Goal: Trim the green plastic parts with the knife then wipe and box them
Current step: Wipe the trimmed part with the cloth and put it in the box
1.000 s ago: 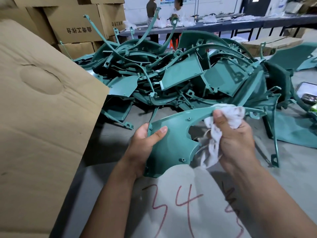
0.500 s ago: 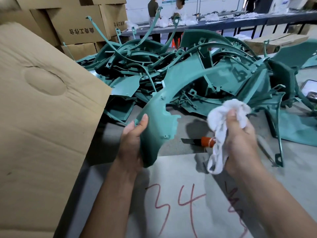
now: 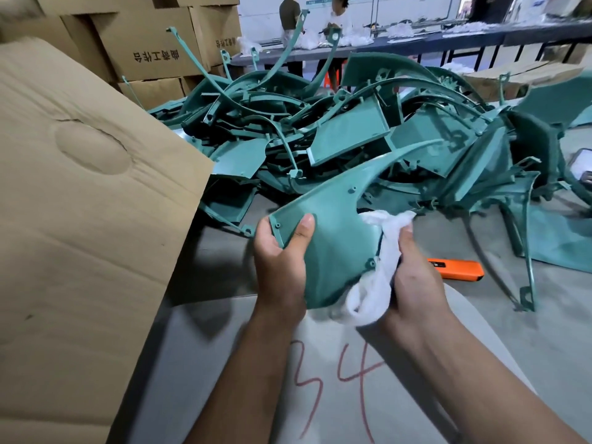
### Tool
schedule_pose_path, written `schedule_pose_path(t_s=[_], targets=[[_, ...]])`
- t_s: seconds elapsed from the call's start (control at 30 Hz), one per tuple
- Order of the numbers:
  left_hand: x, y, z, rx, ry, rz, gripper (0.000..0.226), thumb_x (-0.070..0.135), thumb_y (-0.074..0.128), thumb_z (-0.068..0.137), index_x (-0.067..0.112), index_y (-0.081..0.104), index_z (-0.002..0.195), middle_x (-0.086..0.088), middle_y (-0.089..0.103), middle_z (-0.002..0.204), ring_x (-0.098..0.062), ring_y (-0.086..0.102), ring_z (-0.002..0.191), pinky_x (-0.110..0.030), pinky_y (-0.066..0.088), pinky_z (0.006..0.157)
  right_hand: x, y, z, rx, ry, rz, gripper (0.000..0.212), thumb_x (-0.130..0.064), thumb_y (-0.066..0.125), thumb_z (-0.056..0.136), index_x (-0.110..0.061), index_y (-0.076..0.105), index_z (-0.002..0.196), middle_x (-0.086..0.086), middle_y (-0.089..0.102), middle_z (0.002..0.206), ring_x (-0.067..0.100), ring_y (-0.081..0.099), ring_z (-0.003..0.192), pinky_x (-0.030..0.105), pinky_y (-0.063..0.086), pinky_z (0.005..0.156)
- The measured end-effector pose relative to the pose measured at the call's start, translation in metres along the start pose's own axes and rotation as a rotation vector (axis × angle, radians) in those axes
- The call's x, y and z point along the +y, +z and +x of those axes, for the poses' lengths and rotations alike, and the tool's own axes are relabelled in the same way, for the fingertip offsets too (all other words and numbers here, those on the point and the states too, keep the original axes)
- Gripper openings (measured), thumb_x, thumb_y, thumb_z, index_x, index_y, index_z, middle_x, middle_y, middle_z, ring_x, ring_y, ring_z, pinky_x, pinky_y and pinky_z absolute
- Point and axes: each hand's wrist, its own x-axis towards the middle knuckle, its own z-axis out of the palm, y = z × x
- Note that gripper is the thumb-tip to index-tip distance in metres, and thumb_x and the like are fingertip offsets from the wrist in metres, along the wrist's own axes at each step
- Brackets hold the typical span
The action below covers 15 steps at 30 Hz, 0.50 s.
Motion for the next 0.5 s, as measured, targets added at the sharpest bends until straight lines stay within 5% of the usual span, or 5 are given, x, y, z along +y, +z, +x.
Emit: schedule_pose_path(t_s=[0.1, 0.23, 0.3, 0.4, 0.5], targets=[[0.001, 0.003, 0.002, 0.057, 0.071, 0.019, 0.034, 0.028, 0.075, 0.085, 0.011, 0.062, 0.111, -0.012, 0.075, 0.108, -0.037, 0.072, 0.102, -0.061, 0.058, 0.09, -0.002, 0.0, 0.0, 0.0, -0.149, -0.094, 0.058, -0.056, 0.045, 0.104, -0.004, 0.07, 0.112, 0.014, 0.08, 0.1, 0.027, 0.079, 0.087, 0.037, 0.063, 0.068], [0.001, -0.002, 0.001, 0.144, 0.145, 0.035, 0.028, 0.025, 0.075, 0.088, 0.013, 0.061, 0.109, -0.006, 0.075, 0.104, -0.031, 0.073, 0.097, -0.056, 0.06, 0.086, 0.003, -0.005, 0.002, -0.019, -0.303, -0.404, 0.072, -0.054, 0.053, 0.101, 0.018, 0.053, 0.093, 0.02, 0.057, 0.07, 0.025, 0.056, 0.061, 0.038, 0.045, 0.059], [0.002, 0.002, -0.004, 0.152, 0.156, 0.011, 0.023, 0.022, 0.074, 0.091, 0.014, 0.061, 0.108, -0.003, 0.076, 0.101, -0.026, 0.074, 0.093, -0.047, 0.062, 0.079, 0.011, -0.003, 0.006, 0.072, -0.332, -0.447, 0.069, -0.057, 0.053, 0.103, 0.009, 0.06, 0.086, 0.012, 0.058, 0.062, 0.021, 0.058, 0.055, 0.031, 0.047, 0.056], [0.003, 0.012, -0.012, 0.133, 0.188, -0.005, 0.022, 0.021, 0.074, 0.09, 0.014, 0.06, 0.105, -0.004, 0.076, 0.1, -0.029, 0.074, 0.094, -0.05, 0.062, 0.081, 0.016, -0.004, 0.009, 0.195, -0.247, -0.19, 0.047, -0.064, 0.05, 0.102, -0.036, 0.08, 0.079, -0.004, 0.073, 0.065, 0.013, 0.074, 0.063, 0.028, 0.057, 0.062], [0.002, 0.015, -0.015, 0.116, 0.215, -0.025, 0.019, 0.023, 0.072, 0.092, 0.016, 0.061, 0.106, -0.005, 0.075, 0.103, -0.032, 0.073, 0.098, -0.055, 0.06, 0.086, 0.013, -0.012, 0.007, 0.207, -0.153, 0.022, 0.048, -0.064, 0.053, 0.1, -0.026, 0.078, 0.085, 0.003, 0.076, 0.073, 0.021, 0.077, 0.066, 0.034, 0.061, 0.057]])
